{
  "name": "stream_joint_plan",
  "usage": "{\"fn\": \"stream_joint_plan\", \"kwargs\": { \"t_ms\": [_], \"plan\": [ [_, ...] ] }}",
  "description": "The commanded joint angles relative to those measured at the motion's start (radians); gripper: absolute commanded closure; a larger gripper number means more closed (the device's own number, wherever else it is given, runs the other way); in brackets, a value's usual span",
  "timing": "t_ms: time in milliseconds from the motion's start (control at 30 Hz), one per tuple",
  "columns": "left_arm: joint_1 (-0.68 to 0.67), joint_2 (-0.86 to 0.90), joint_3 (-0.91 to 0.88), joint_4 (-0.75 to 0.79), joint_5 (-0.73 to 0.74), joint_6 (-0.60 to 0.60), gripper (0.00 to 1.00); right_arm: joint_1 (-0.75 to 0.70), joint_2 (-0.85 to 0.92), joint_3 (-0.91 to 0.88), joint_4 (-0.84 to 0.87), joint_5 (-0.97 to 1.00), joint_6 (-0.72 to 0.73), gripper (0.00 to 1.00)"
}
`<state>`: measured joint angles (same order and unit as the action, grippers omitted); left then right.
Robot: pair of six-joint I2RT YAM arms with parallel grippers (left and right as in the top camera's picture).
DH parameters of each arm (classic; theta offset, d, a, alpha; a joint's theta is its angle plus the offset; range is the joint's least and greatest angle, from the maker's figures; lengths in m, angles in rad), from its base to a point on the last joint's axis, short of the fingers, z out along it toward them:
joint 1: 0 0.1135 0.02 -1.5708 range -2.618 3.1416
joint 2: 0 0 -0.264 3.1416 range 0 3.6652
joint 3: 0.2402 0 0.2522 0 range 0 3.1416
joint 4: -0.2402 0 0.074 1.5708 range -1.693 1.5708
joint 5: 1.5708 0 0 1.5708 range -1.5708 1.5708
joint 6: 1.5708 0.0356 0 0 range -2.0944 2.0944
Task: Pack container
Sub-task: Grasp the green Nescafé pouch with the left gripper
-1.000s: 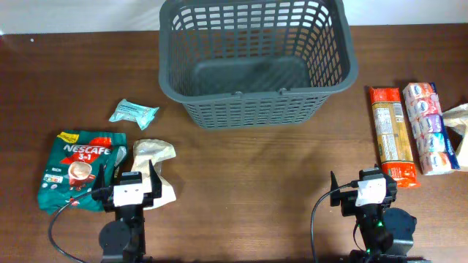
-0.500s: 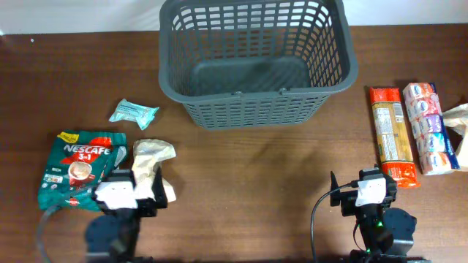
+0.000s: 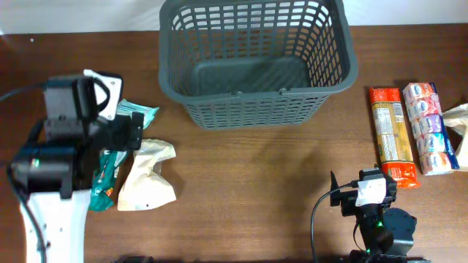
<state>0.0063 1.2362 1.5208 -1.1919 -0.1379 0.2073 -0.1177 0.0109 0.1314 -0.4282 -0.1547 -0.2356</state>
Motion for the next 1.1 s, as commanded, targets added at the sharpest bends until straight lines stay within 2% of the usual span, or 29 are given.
{"fn": "stream_joint_plan", "kwargs": {
  "t_ms": [0,133,233,267,400,567,767,867,933,1000,1067],
  "plan": [
    [0.025,0.091,0.018,-0.064,-0.112,0.048,0.01,0.006,-0.006,-0.007,0.0,0.009,0.009,0.01],
    [0.097,0.204,0.018,-0.103,-0.189,0.049,0.01,0.006,-0.006,-0.007,0.0,0.009,0.009,0.01],
    [0.166,0.298,0.018,-0.129,-0.192,0.048,0.0,0.006,-0.006,-0.007,0.0,0.009,0.009,0.01],
    [0.181,0.321,0.018,-0.133,-0.192,0.048,0.04,0.006,-0.006,-0.007,0.0,0.009,0.009,0.01],
    [0.234,0.42,0.017,-0.156,-0.192,-0.093,0.06,0.006,-0.006,-0.007,0.0,0.009,0.008,0.01],
    [0.245,0.524,0.006,-0.193,-0.245,-0.109,0.07,0.006,-0.006,-0.007,0.0,0.009,0.009,0.01],
    [0.245,0.518,-0.196,-0.066,-0.237,-0.148,0.1,0.006,-0.006,-0.007,0.0,0.009,0.008,0.01],
    [0.244,0.507,-0.27,-0.002,-0.164,-0.141,0.1,0.006,-0.006,-0.007,0.0,0.009,0.008,0.01],
    [0.237,0.488,-0.292,0.043,-0.076,-0.058,0.1,0.006,-0.006,-0.007,0.0,0.009,0.009,0.01],
    [0.227,0.475,-0.292,0.075,-0.071,0.014,0.09,0.006,-0.006,-0.007,0.0,0.009,0.009,0.01],
    [0.23,0.476,-0.292,0.105,-0.097,0.034,0.07,0.006,-0.006,-0.007,0.0,0.009,0.008,0.01]
  ]
}}
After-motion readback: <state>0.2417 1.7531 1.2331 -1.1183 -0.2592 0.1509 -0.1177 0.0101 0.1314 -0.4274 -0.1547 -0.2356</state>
